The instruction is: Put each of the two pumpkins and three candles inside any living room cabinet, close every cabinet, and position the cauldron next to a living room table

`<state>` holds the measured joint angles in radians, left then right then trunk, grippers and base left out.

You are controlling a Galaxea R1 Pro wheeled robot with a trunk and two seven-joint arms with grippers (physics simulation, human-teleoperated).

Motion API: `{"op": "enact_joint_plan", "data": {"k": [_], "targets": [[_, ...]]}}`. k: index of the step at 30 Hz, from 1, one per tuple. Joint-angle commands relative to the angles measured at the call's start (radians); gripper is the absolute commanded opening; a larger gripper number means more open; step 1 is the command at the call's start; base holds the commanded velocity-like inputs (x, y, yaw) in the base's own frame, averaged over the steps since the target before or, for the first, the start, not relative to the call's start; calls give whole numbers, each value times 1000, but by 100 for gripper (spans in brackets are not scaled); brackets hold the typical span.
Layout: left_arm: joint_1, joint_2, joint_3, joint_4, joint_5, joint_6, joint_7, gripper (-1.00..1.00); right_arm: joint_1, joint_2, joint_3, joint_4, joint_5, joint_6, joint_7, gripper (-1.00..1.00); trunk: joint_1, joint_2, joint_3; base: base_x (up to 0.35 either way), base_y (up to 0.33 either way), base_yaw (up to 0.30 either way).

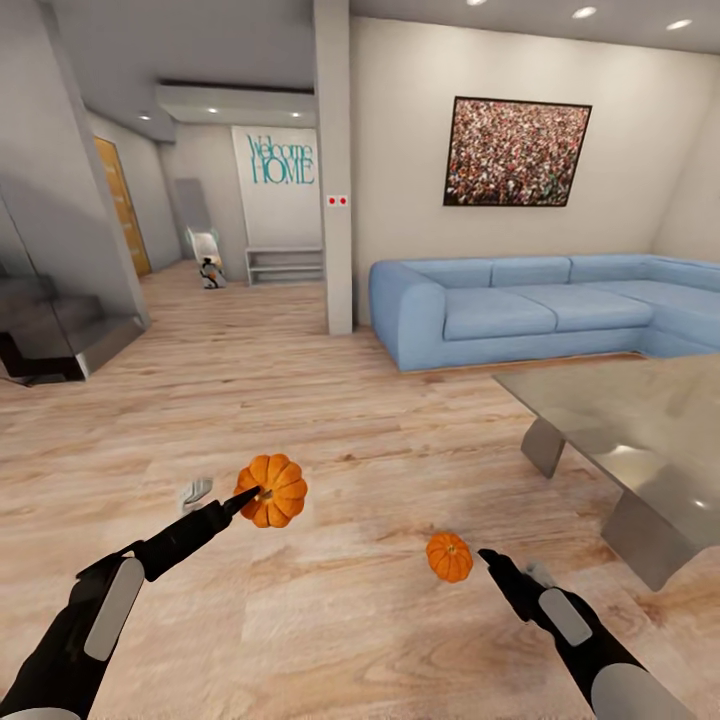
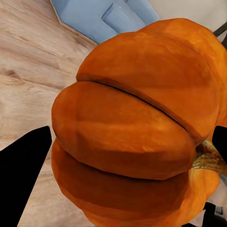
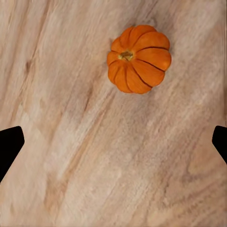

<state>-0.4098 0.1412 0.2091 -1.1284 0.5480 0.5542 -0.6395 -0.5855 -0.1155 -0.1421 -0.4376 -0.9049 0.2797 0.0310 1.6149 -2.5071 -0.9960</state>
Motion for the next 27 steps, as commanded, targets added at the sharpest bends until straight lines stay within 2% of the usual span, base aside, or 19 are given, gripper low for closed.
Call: {"op": "enact_joint_plan", "data": {"k": [1, 6, 8, 14, 27], "targets": [[0, 0, 1, 0, 7, 7, 0, -100, 0, 0, -15, 0, -4, 7, 4, 100, 0, -1, -5, 0, 0, 0], [0, 0, 1, -1, 7, 7, 0, -100, 0, -2, -43, 0, -9, 15, 21, 100, 2, -2, -24, 0, 0, 0], [0, 0, 1, -1, 7, 7, -1, -100, 0, -2, -49, 0, -11, 54, 37, 100, 3, -2, -32, 0, 0, 0], [0, 0, 1, -1, 7, 7, 0, -100, 0, -3, -52, -1, -13, 89, 47, 100, 6, -4, -55, 0, 0, 0], [0, 0, 1, -1, 7, 7, 0, -100, 0, -7, -53, -1, -14, 96, 49, 100, 12, -7, -105, 0, 0, 0]]}}
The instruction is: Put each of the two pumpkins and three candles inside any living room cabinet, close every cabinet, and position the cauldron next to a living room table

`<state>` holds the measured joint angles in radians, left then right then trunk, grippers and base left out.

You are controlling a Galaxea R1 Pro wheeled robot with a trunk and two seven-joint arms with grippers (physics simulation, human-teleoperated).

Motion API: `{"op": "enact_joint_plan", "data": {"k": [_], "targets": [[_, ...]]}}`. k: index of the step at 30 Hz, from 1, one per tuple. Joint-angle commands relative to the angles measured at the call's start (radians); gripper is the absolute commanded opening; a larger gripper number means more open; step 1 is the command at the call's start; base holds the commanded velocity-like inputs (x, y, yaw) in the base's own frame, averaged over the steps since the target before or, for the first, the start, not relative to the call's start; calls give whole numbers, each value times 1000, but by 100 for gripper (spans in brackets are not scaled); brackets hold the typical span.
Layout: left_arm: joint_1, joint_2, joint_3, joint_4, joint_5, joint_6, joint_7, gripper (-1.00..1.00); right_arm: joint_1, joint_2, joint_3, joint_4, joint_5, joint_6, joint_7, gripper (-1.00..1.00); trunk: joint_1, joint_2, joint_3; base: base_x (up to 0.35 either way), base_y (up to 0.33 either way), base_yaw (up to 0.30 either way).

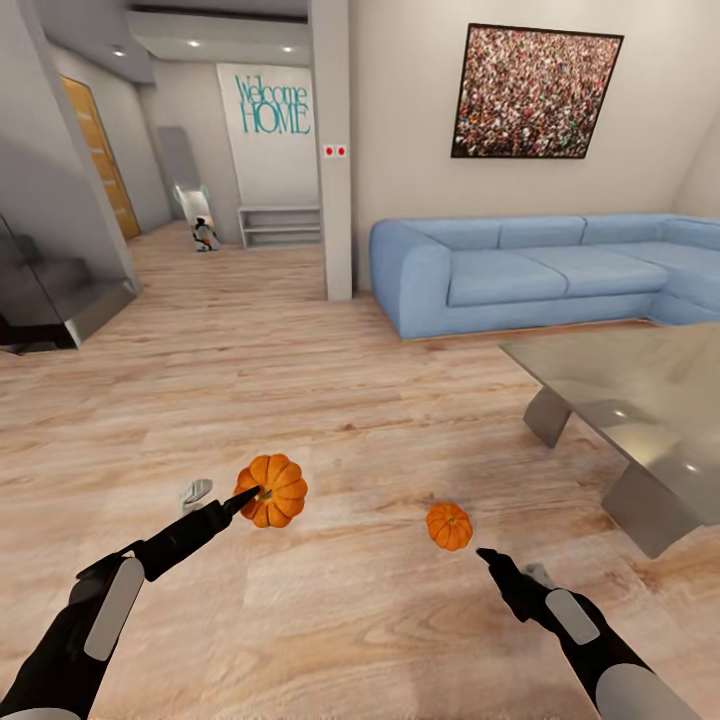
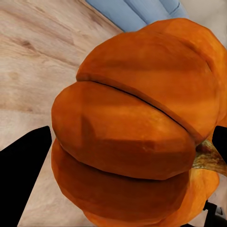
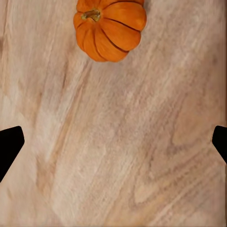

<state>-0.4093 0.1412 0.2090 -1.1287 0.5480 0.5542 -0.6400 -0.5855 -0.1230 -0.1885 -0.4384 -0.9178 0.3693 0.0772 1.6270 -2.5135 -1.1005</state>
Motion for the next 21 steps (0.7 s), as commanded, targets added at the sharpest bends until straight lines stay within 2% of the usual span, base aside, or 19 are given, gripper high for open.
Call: {"op": "enact_joint_plan", "data": {"k": [1, 8, 12, 21], "targets": [[-1, 0, 1, 0, 7, 7, 0, -100, 0, 0, -6, 0, -1, 6, 3, 100, 0, -1, -5, 0, 0, 0], [0, 0, 1, 0, 7, 7, -2, -100, 1, 0, -49, 0, 0, 8, 3, 100, 3, -2, -32, 0, 0, 0], [0, 0, 1, -1, 7, 7, -3, -100, 1, 0, -58, 0, 0, 9, 3, 100, 5, -3, -47, 0, 0, 0], [0, 1, 5, -2, 14, 10, -10, -100, 1, 0, -60, 0, 1, 8, 3, 100, 5, -3, -47, 8, 0, 0]]}}
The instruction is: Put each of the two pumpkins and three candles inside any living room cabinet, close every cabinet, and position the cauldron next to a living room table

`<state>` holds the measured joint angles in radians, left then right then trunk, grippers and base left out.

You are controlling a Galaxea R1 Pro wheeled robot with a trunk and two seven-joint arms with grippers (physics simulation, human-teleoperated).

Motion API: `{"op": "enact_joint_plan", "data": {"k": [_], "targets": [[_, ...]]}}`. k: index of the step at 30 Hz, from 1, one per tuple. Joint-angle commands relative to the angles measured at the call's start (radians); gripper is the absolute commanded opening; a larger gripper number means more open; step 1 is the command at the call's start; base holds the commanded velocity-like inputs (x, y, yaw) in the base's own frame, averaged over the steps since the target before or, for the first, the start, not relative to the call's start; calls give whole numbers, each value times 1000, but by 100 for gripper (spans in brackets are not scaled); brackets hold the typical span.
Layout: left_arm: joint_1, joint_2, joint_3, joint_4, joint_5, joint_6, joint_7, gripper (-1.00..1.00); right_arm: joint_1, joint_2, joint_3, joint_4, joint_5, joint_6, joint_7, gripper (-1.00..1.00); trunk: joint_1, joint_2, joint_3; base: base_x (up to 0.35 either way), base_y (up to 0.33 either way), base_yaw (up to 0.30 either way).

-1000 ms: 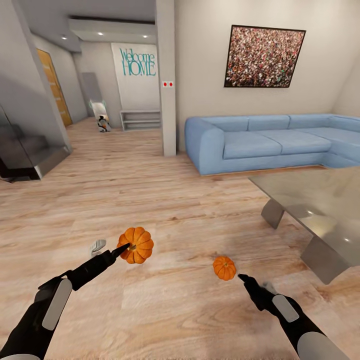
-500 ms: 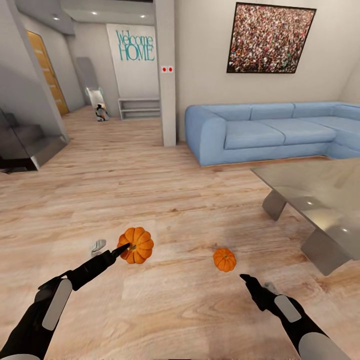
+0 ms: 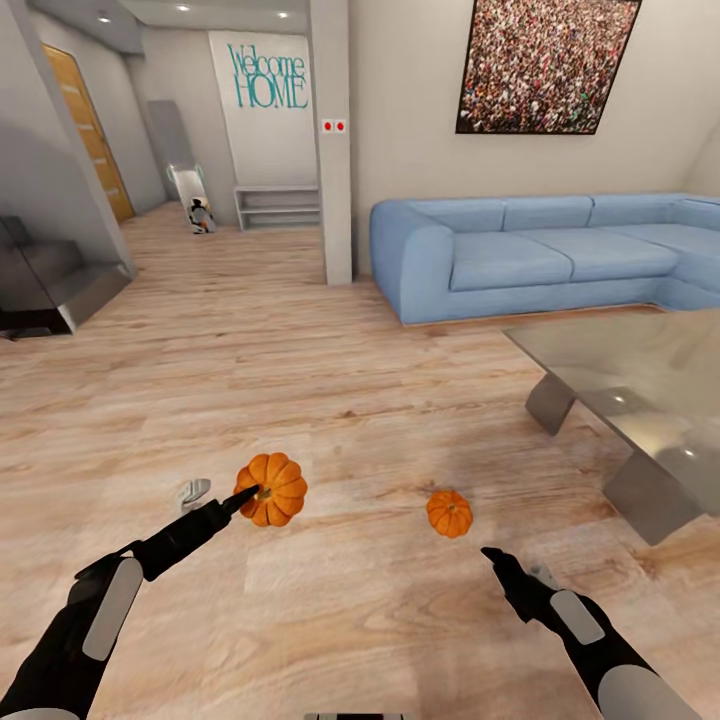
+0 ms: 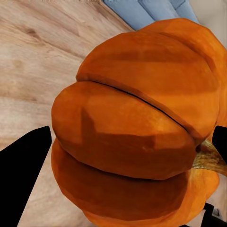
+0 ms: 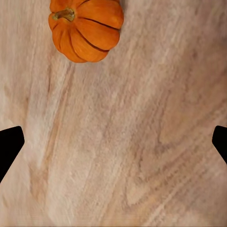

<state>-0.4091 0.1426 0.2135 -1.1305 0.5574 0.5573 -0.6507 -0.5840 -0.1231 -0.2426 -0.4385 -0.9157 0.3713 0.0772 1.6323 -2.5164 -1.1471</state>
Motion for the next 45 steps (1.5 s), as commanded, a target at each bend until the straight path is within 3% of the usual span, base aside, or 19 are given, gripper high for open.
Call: {"op": "enact_joint_plan", "data": {"k": [1, 32, 45], "targets": [[0, 0, 1, 0, 5, 6, 1, -100, 0, 0, -7, 0, -1, 6, 3, 100, 0, 0, -1, 107, 0, 0], [0, 3, 2, 5, 2, 6, 7, -100, 1, 0, -10, 0, -4, 2, -6, 100, 0, 0, -1, 258, 0, 0], [0, 3, 3, 1, 5, 8, 4, -100, 1, -2, -12, 25, -16, 5, -10, 100, 1, -1, -9, 51, 0, 0]]}}
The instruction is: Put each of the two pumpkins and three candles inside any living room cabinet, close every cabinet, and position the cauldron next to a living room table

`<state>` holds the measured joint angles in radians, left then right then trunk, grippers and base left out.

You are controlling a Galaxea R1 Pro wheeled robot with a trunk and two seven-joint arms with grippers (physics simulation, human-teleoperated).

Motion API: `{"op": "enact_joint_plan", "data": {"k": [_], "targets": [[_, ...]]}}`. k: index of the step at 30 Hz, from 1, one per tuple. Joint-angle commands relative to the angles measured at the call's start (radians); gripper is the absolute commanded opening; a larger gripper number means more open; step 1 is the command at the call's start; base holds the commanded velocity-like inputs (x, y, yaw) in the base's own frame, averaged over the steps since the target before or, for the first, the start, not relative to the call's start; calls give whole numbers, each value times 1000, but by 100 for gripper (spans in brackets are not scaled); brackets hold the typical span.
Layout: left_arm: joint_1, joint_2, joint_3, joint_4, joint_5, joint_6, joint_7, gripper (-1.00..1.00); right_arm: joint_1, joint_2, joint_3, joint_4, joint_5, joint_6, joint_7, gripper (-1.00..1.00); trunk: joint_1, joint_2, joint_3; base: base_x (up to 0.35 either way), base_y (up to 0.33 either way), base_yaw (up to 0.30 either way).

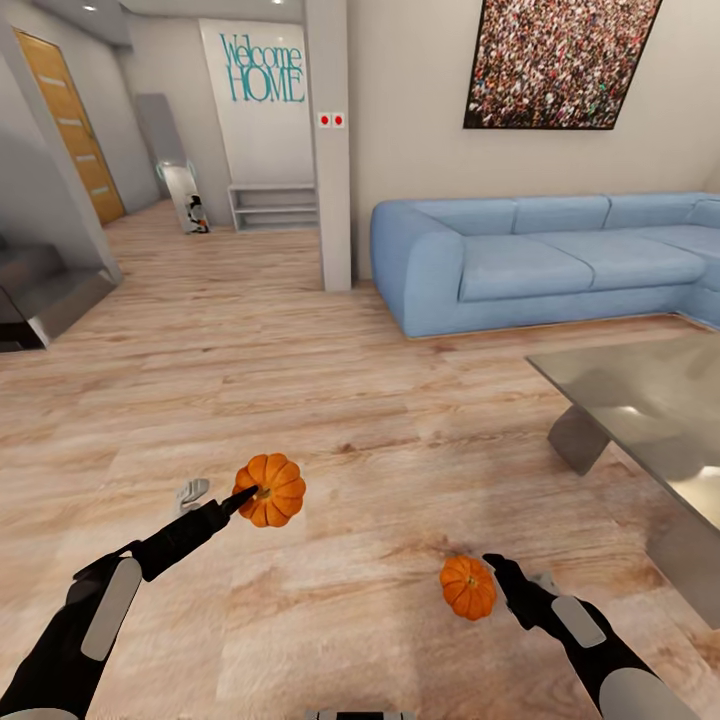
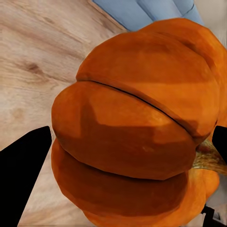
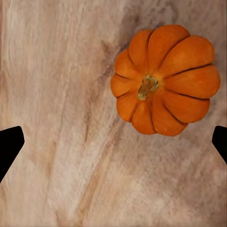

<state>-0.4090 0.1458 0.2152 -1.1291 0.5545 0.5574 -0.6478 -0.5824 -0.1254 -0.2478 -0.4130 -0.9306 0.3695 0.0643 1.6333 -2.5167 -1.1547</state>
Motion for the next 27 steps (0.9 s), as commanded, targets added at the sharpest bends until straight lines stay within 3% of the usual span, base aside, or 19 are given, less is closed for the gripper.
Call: {"op": "enact_joint_plan", "data": {"k": [1, 10, 15, 20, 27], "targets": [[-1, 0, 1, 0, 8, 8, 1, -100, -1, 1, -7, 0, -1, 6, 3, 100, 0, -1, -5, 2, 0, 0], [-1, 1, 1, -2, 8, 8, -1, -100, -3, -2, -8, 0, -3, 6, 2, 100, 4, -3, -40, 0, 0, 0], [1, 4, 1, -4, 10, 11, -6, -100, -4, -8, -10, 0, -3, 6, 1, 100, 4, -3, -40, 0, 0, 0], [1, 5, 1, -6, 10, 12, -12, -100, -13, -10, -44, 2, -2, 5, -7, 100, 6, -4, -59, 0, 0, 0], [1, 5, -2, -19, 10, 13, -26, -100, -21, -11, -56, 1, -2, -1, -13, 100, 10, -6, -86, 0, 0, 0]]}}
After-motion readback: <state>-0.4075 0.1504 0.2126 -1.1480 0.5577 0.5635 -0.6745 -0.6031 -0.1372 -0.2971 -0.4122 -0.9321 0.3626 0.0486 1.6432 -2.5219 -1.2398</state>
